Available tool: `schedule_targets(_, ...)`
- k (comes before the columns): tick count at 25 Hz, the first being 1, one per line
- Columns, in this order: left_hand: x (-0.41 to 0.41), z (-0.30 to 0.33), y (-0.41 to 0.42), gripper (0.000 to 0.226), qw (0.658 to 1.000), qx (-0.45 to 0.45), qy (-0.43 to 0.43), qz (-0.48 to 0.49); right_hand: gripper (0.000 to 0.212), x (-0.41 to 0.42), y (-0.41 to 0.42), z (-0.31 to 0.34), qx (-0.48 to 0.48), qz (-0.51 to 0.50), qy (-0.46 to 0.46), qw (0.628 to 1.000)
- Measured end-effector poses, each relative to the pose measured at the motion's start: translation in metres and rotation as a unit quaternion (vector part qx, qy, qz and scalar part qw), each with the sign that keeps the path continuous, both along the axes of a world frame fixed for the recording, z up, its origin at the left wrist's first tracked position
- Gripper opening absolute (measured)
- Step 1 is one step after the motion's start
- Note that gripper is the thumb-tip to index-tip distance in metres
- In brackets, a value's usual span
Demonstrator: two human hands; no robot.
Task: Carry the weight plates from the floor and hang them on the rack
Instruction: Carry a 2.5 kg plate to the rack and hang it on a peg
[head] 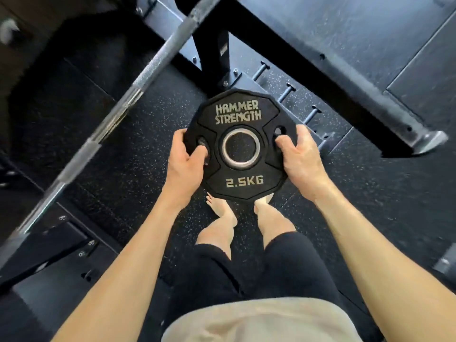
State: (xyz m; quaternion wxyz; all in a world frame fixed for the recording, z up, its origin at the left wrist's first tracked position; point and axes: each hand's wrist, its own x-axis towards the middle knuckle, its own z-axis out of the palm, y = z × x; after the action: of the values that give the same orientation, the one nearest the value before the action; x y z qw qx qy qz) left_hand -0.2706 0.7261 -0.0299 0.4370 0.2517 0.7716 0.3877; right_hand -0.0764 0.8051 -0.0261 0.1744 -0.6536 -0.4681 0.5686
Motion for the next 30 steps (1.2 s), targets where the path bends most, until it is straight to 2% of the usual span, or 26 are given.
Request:
schedule_targets(4,-0.002,0.099,-0.025,0.022,0.997,0.067,0.007,0.026,0.01,-0.003,-0.024,0.093,0.037,0.008,0.042,0.998)
schedule_targets(6,-0.005,0.135,-0.042,0.017,0.993,0.1,-0.03,0.047,0.008,-0.01,-0.035,0.127,0.04,0.018,0.064,0.997)
schedule_targets(10,-0.012,0.186,-0.085,0.016,0.972,0.159,-0.105,0.14,0.021,-0.027,-0.05,0.18,0.036,0.072,0.118,0.99)
schedule_targets(12,-0.009,0.204,-0.1,0.011,0.964,0.179,-0.077,0.179,0.02,-0.035,-0.052,0.197,0.045,0.125,0.149,0.98)
schedule_targets(16,0.013,0.231,-0.128,0.024,0.938,0.207,0.049,0.274,0.026,-0.045,-0.048,0.218,0.07,0.237,0.167,0.955)
schedule_targets(19,0.048,0.244,-0.152,0.026,0.891,0.213,0.094,0.39,0.026,-0.055,-0.049,0.242,0.085,0.35,0.198,0.912)
schedule_targets(22,0.09,0.252,-0.171,0.025,0.831,0.205,0.1,0.507,0.033,-0.057,-0.055,0.254,0.098,0.453,0.217,0.859)
schedule_targets(26,0.159,0.258,-0.215,0.024,0.732,0.182,0.128,0.644,0.041,-0.049,-0.09,0.264,0.06,0.584,0.234,0.774)
schedule_targets(28,0.197,0.263,-0.24,0.024,0.671,0.178,0.152,0.704,0.047,-0.04,-0.122,0.273,0.029,0.63,0.242,0.738)
schedule_targets(30,0.229,0.27,-0.261,0.024,0.617,0.164,0.184,0.747,0.043,-0.032,-0.154,0.276,0.021,0.668,0.246,0.702)
